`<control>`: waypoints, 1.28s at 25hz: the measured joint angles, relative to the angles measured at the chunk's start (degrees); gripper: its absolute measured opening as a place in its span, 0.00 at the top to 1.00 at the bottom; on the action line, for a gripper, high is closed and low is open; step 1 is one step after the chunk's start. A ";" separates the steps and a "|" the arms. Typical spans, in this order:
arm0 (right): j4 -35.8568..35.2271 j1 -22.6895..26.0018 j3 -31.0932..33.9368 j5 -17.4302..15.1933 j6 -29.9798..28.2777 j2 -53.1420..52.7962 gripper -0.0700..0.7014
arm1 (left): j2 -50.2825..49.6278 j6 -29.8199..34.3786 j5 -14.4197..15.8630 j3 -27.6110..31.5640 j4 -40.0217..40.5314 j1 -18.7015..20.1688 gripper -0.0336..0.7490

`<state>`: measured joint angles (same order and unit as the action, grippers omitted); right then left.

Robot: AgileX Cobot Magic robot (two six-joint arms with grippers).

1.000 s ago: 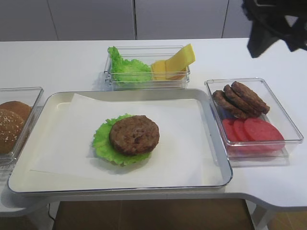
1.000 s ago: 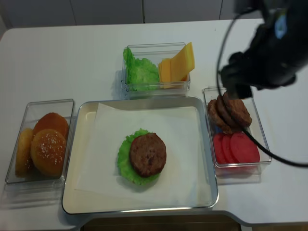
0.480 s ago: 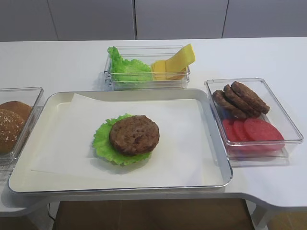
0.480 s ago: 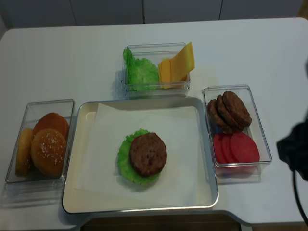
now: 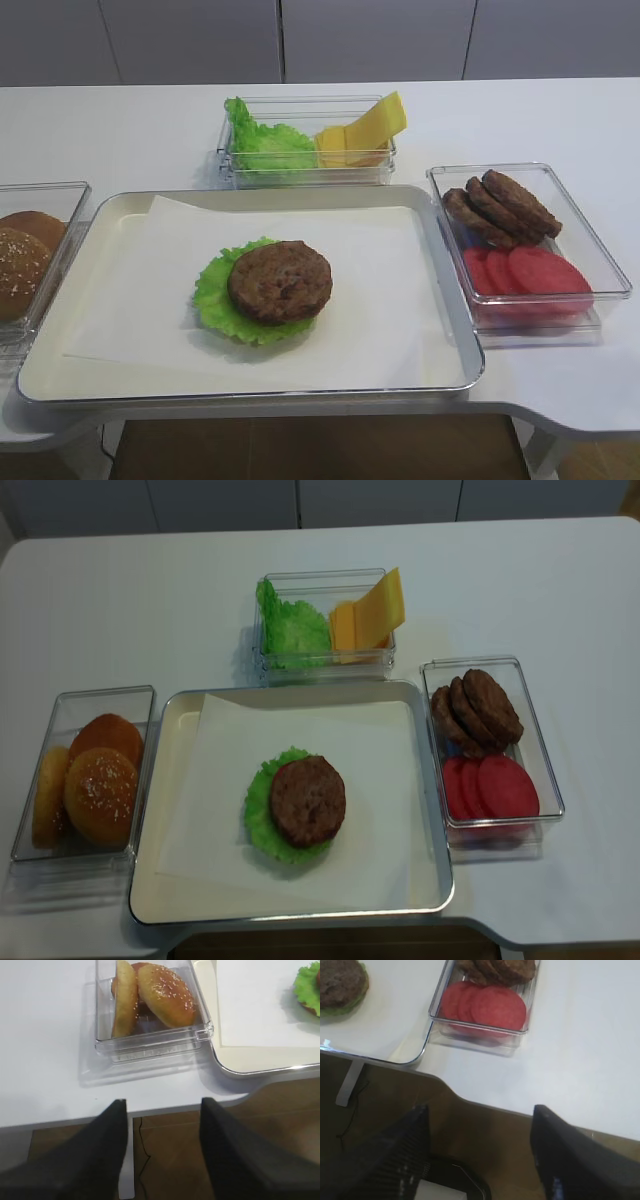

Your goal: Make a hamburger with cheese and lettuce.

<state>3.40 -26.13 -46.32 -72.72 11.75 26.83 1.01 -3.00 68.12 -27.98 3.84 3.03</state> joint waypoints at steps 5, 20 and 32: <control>-0.36 0.00 4.67 0.16 -1.41 -7.08 0.27 | 0.00 0.00 0.00 0.00 0.00 0.00 0.51; -7.90 0.00 15.05 5.21 -14.00 -20.64 0.27 | 0.00 0.00 0.00 0.00 -0.03 0.00 0.51; -9.00 0.09 18.40 6.33 -17.35 -23.29 0.38 | 0.00 0.00 0.00 0.00 -0.03 0.00 0.51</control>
<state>-5.60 -26.05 -27.92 -66.39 -5.61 3.55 1.01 -3.00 68.12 -27.98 3.81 3.03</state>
